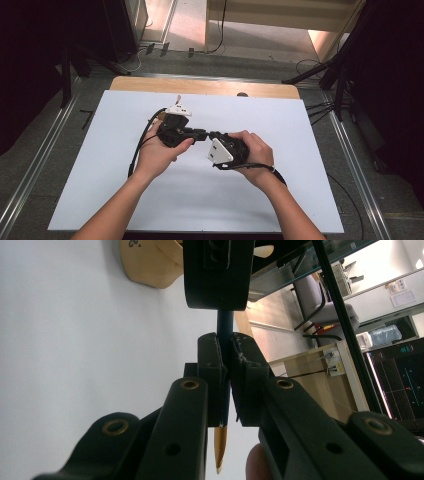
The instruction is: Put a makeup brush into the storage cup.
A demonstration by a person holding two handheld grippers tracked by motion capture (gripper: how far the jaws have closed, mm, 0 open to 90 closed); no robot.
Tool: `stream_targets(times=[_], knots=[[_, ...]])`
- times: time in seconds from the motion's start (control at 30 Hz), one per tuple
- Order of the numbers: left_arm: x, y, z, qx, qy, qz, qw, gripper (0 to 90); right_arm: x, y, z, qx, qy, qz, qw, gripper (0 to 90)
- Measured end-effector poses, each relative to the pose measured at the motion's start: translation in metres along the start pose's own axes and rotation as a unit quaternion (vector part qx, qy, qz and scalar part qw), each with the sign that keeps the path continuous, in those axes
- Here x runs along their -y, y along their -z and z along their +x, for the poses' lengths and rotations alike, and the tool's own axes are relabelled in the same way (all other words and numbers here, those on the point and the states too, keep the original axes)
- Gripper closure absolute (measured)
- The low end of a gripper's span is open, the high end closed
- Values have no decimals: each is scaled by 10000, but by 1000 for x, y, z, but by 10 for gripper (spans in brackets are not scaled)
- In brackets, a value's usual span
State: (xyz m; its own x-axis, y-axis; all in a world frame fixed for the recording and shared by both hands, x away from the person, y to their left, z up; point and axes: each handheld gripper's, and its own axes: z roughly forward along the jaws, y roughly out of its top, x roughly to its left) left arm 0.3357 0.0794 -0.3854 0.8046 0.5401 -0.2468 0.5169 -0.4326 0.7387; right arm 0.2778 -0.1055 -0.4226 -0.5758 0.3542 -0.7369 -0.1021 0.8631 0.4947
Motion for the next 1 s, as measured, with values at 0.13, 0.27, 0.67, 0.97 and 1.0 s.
stream_targets(times=[0.13, 0.27, 0.67, 0.97, 1.0], knots=[[0, 0, 0, 79, 41, -18, 10000, 856, 0, 0, 0, 11, 6, -6, 10000, 849], [0, 1, 0, 83, -20, 15, 10000, 861, 0, 0, 0, -3, 9, -10, 10000, 849], [2, 6, 3, 60, -26, -221, 9997, 864, 2, -1, -2, -76, -570, 27, 9983, 386], [5, 11, 5, 25, -44, -519, 9986, 864, 12, 2, -12, -426, -1808, -59, 9826, 7], [6, 11, 5, -3, -69, -551, 9985, 864, 13, 2, -13, -464, -1863, -103, 9813, 7]])
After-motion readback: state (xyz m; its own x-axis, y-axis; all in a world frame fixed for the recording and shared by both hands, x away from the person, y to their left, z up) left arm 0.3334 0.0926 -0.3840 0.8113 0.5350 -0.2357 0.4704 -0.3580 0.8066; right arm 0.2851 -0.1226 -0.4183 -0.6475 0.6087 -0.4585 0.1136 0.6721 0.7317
